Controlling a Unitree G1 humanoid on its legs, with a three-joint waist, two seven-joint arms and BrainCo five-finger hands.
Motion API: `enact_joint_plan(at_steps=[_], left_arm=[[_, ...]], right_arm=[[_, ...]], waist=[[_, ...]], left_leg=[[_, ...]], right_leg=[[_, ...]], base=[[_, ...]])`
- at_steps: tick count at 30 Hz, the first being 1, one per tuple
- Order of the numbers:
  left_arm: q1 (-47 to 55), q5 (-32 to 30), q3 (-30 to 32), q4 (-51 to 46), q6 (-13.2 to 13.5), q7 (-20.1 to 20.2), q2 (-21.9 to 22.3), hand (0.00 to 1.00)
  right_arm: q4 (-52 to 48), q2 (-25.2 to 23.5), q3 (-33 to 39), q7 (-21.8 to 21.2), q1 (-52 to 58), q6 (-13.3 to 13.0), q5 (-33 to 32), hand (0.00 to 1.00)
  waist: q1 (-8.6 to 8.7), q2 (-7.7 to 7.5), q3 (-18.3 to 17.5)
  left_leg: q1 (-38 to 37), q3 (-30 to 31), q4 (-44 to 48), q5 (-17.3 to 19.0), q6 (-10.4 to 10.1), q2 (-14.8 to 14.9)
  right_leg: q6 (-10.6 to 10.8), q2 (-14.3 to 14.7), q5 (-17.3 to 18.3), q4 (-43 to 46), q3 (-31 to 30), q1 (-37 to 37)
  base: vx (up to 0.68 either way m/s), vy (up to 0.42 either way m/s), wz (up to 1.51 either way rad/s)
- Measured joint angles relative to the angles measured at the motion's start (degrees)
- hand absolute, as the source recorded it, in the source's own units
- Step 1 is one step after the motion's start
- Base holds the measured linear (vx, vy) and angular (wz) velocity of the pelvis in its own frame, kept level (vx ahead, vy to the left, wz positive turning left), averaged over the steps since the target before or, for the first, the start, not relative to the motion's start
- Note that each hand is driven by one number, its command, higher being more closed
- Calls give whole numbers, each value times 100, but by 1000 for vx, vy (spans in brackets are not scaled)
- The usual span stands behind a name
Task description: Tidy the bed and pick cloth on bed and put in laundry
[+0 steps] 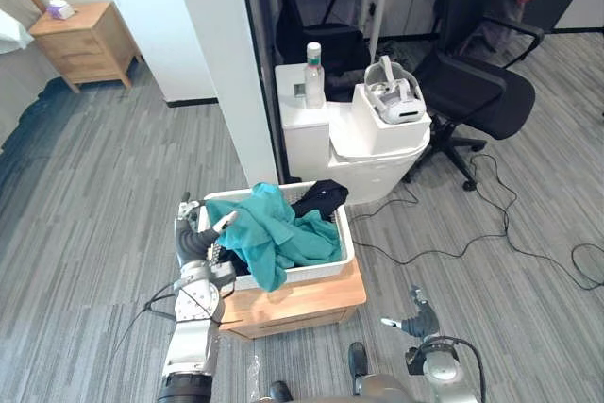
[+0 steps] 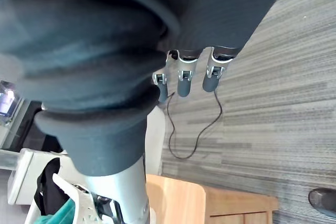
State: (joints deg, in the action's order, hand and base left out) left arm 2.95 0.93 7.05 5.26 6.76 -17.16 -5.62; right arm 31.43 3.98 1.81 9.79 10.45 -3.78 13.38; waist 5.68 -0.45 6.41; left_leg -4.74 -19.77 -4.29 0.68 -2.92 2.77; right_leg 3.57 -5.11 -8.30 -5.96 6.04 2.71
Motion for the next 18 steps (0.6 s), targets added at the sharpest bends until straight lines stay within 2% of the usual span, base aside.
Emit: enact_joint_plan(at_steps=[6, 8, 9, 11, 15, 18], left_arm=[[90, -781, 80, 251, -164, 91, -128, 0], [56, -1762, 235, 534, -348, 99, -591, 0], [45, -1915, 275, 607, -400, 102, -721, 0], [30, -2659, 428, 668, -653, 244, -1173, 0], [0, -3481, 494, 666, -835, 466, -1682, 0], [-83, -3831, 502, 659, -891, 466, -1829, 0]], right_arm=[[206, 19, 69, -12, -3, 21, -55, 0], [212, 31, 68, -56, -7, 14, -54, 0], [221, 41, 67, -94, -8, 11, -53, 0], [334, 94, 63, -156, -32, -12, -52, 0], [344, 95, 56, -255, -55, -33, -48, 0], [355, 95, 56, -266, -106, -37, -43, 0]], waist=[[-2, 10, -137], [2, 8, -139], [0, 7, -139], [-3, 0, -144], [-8, -15, -158], [-9, -18, -160]], left_leg=[[-13, -24, -137, -35, -32, 17], [-18, -39, -134, -48, -54, 23], [-21, -48, -130, -49, -55, 24], [-31, -80, -104, -51, -31, 24], [-67, -98, -102, -40, 6, 17], [-81, -106, -101, -23, 12, 10]], right_leg=[[-6, 27, 21, -1, 19, 47], [32, 33, 17, 0, 17, 45], [33, 34, 18, 0, 15, 45], [11, 31, -2, 1, 10, 41], [13, 26, -2, -2, 5, 13], [14, 21, -3, -2, 6, 0]], base=[[-16, -22, 3], [0, 0, 0], [36, 0, -2], [50, 8, -1], [36, 2, -2], [0, 0, 0]])
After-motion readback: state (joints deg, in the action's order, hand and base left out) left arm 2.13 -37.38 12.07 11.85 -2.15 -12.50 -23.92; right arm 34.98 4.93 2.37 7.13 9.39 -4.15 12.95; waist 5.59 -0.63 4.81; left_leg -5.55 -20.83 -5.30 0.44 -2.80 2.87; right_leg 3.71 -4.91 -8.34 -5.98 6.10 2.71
